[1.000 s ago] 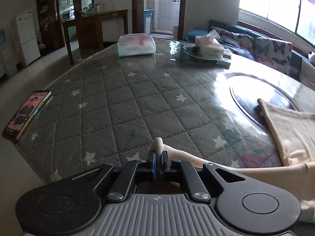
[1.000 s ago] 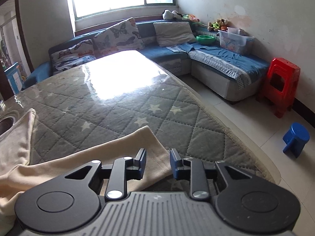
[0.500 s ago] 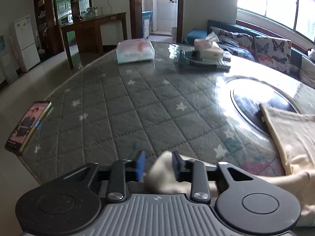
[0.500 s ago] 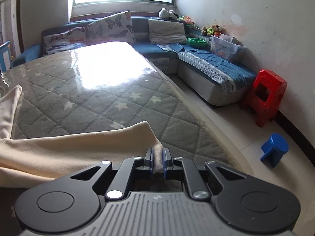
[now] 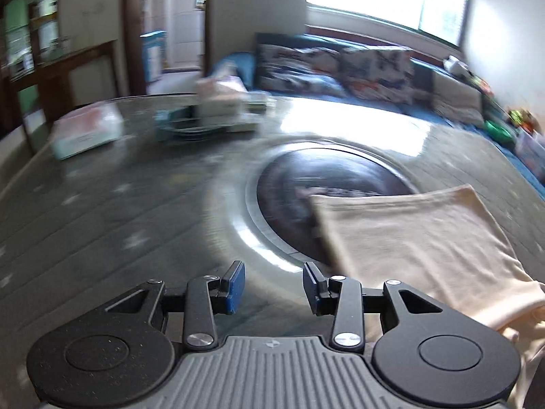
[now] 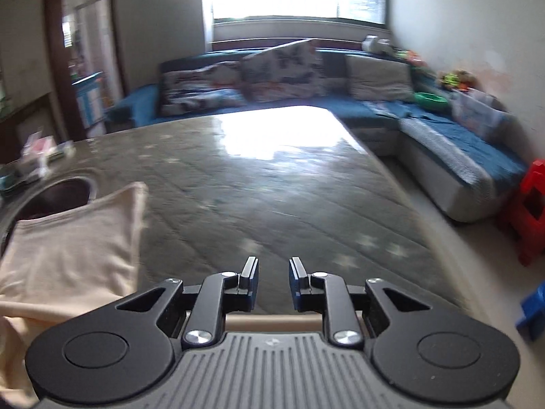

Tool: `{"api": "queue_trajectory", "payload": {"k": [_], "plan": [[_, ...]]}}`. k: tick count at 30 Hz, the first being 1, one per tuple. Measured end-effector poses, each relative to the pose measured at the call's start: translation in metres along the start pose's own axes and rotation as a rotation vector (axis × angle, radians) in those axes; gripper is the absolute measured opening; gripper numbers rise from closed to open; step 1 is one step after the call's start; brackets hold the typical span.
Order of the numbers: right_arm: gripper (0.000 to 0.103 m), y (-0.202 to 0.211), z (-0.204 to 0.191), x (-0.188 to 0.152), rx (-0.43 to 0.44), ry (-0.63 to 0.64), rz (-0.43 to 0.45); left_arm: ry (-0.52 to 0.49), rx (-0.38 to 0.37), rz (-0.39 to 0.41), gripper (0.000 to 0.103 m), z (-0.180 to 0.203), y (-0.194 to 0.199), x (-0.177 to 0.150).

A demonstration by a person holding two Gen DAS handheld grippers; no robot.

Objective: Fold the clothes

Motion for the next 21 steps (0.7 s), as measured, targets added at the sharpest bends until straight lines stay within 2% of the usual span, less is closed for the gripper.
{"api": "queue_trajectory", "payload": {"k": [5,8,15,18,20,21], "plan": [[0.019,-0.024,-0.072,0.023,0.14,0.117,-0.013,-0.042,0.004,-0.027,0.041,0.014,-0.036,0.015],[0.019,-0.038,-0.107,0.032,0.193,0.16,-0.025,-0.058,0.021,-0.051,0.041,0.016,-0.055,0.022],[0.019,-0.075,-0.154,0.047,0.236,0.19,-0.049,-0.075,0.028,-0.099,0.038,0.014,-0.085,0.031],[0.019,-0.09,-0.166,0.053,0.243,0.19,-0.059,-0.075,0.008,-0.107,0.033,0.014,-0.093,0.035],[0.019,-0.099,-0.17,0.056,0.242,0.191,-0.065,-0.081,-0.004,-0.108,0.021,0.016,-0.096,0.038],[0.019,-0.103,-0.172,0.056,0.245,0.19,-0.07,-0.085,-0.01,-0.109,0.019,0.017,-0.098,0.039]]}}
Point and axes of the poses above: each gripper's, at about its wrist camera, not at the fingertips, and y roughly against the way its jaws point, z to its right, x to its top, the point moved 6 cm from there along -y, roughly the way its jaws point, and after that the axes turned 12 degrees about -x, right-handed, at the moved point
